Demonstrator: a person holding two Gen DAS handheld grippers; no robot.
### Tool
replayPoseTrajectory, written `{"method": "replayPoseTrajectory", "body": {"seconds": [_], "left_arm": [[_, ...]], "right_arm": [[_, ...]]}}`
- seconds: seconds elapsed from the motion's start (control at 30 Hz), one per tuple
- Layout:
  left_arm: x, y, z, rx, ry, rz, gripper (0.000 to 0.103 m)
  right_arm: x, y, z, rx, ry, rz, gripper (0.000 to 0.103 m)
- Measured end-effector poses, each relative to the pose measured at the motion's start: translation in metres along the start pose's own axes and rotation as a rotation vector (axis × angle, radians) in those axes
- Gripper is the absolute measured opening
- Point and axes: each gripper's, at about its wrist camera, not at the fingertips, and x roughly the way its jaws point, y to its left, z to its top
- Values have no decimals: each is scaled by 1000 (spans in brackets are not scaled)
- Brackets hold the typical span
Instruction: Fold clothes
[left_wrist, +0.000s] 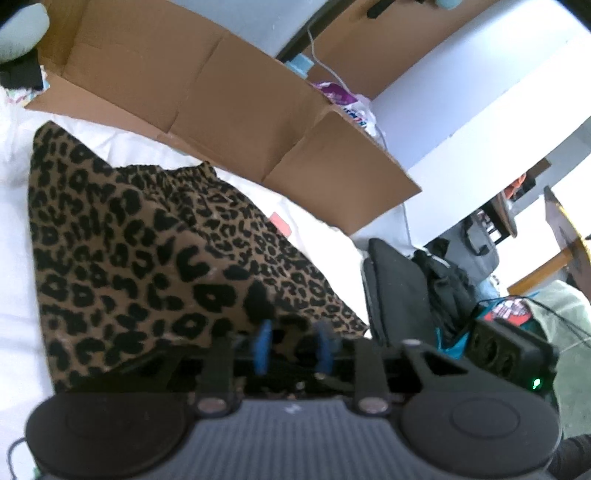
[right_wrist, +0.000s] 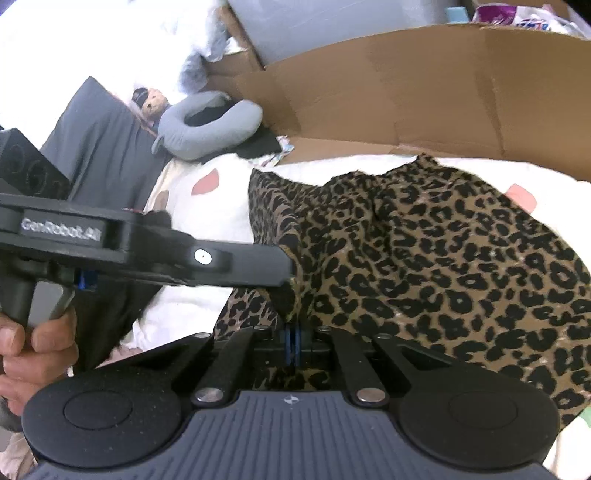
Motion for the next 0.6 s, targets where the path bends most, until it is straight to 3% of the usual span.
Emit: {"method": "replayPoseTrajectory", "body": {"seconds": [0.27, 0.6], "left_arm": [[-1, 14, 4, 35, 65, 148, 61], [-4, 31, -7, 44, 179, 248, 63]], "right_arm": [[-19, -19, -5, 53, -34, -6, 0], [-43, -70, -7, 176, -82, -74, 0]]}}
